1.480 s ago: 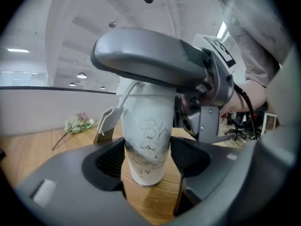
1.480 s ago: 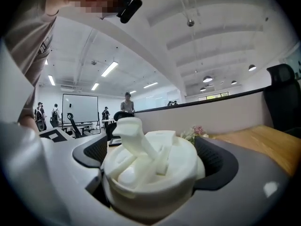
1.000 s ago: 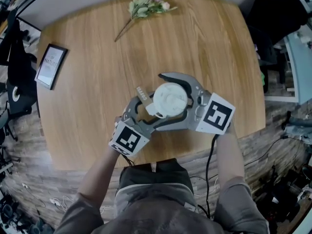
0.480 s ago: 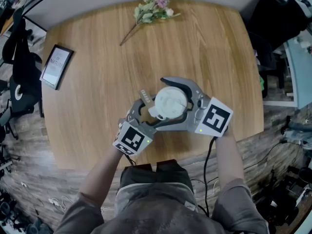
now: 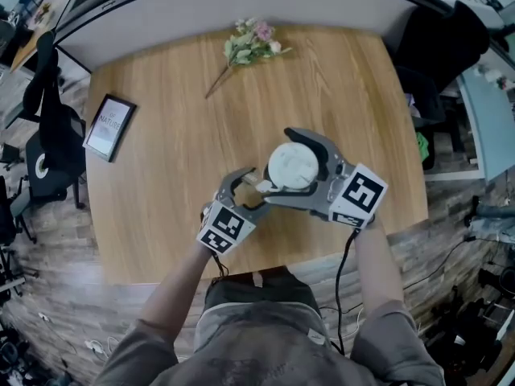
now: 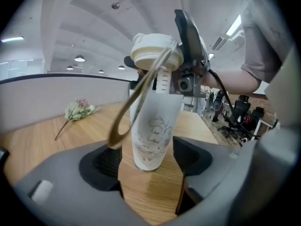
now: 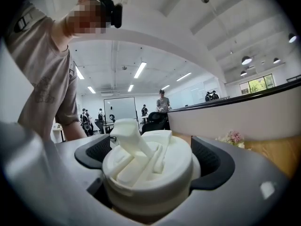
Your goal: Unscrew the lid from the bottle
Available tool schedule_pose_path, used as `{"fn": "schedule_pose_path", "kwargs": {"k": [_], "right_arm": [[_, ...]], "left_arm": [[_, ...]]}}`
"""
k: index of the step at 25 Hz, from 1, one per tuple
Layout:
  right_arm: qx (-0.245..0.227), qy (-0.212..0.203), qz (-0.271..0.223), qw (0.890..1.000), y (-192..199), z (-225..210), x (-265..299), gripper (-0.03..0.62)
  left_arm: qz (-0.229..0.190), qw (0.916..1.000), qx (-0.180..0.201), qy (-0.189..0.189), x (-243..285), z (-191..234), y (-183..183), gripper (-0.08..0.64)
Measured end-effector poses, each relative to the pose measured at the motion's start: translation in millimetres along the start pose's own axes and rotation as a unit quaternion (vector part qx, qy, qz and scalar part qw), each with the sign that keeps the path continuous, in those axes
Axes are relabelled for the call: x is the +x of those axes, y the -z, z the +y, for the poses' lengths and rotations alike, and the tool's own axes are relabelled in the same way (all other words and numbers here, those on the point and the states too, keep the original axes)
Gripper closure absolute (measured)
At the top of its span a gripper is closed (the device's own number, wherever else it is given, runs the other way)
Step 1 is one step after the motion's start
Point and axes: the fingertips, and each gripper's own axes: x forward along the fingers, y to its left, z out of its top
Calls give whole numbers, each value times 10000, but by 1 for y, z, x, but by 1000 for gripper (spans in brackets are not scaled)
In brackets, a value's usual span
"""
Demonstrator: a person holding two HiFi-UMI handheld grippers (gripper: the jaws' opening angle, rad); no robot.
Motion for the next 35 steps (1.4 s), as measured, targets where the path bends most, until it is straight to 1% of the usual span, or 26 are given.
{"fn": "schedule_pose_path", "kwargs": {"k": [2, 4, 7, 10, 12, 13, 15, 17, 20, 23, 26, 28, 31, 32, 35], "right_arm": [[124, 110, -170, 9997, -16, 0, -4, 46], [236, 247, -321, 9989, -33, -1, -9, 49], [357, 584, -543, 9962, -61, -6, -18, 52], [315, 1051, -766, 9910, -90, -11, -29, 67], [252, 1369, -871, 9864, -108, -12, -37, 80], [222, 1497, -923, 9842, -116, -11, -40, 83], [173, 1676, -1035, 9803, -132, -8, -46, 96], [150, 1808, -1149, 9767, -146, -2, -51, 105], [143, 2002, -1360, 9702, -168, 11, -61, 112], [232, 2131, -1725, 9614, -194, 27, -75, 114], [343, 2235, -2118, 9508, -220, 42, -91, 114], [388, 2311, -2341, 9436, -234, 52, -101, 115], [429, 2424, -2553, 9350, -245, 69, -115, 115], [450, 2460, -2609, 9324, -247, 74, -120, 115], [578, 2538, -2737, 9259, -245, 89, -132, 115]], "left_arm": [[197, 9998, -23, -22, -9, 1, 0, 199], [284, 9996, -23, -43, -22, 3, -8, 199], [193, 9997, 48, -128, -44, 8, -29, 199], [37, 9997, 110, -225, -69, 15, -54, 200], [-115, 9995, 49, -287, -85, 20, -72, 212], [-225, 9992, -11, -337, -93, 23, -83, 240], [-444, 9979, -147, -450, -108, 31, -103, 256], [-643, 9961, -203, -564, -124, 36, -124, 264], [-971, 9927, -105, -709, -151, 36, -156, 313], [-1276, 9888, -2, -778, -173, 31, -186, 321], [-1565, 9834, 180, -898, -196, 25, -216, 341], [-1742, 9789, 291, -1031, -213, 23, -233, 371], [-1970, 9726, 348, -1182, -237, 17, -250, 407], [-2022, 9709, 372, -1227, -245, 15, -253, 428], [-2099, 9665, 525, -1381, -262, 6, -260, 468]]}}
